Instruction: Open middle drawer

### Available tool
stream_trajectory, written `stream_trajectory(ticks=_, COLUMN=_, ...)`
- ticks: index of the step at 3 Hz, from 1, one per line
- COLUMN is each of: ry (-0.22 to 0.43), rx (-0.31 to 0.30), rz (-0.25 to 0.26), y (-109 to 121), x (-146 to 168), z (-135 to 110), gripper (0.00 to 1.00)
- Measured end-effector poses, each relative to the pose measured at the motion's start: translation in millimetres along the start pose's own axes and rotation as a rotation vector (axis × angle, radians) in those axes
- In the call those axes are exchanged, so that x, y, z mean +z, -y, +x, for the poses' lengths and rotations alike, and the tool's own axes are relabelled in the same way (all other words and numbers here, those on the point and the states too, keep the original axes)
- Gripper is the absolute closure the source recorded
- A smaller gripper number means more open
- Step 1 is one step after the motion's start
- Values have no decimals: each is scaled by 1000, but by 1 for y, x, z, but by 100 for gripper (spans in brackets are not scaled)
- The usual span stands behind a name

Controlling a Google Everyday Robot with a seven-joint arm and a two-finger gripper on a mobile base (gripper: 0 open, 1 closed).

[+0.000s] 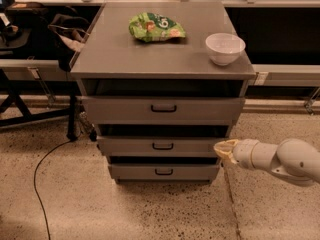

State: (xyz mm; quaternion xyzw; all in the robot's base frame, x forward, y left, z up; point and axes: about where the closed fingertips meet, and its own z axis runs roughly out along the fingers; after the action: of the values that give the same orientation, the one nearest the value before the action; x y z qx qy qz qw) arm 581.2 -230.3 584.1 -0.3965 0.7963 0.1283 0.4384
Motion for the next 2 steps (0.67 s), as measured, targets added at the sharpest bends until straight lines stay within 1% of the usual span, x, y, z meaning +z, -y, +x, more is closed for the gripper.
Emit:
stream_trajectory(ticks=1, ry=-38, rx=20, rz=53, y=21, x=29, z=7, gripper=100)
stream_trajectory(ticks=2, ry=-101, rx=44, rz=96, y=47, x=61, z=13, gripper=100)
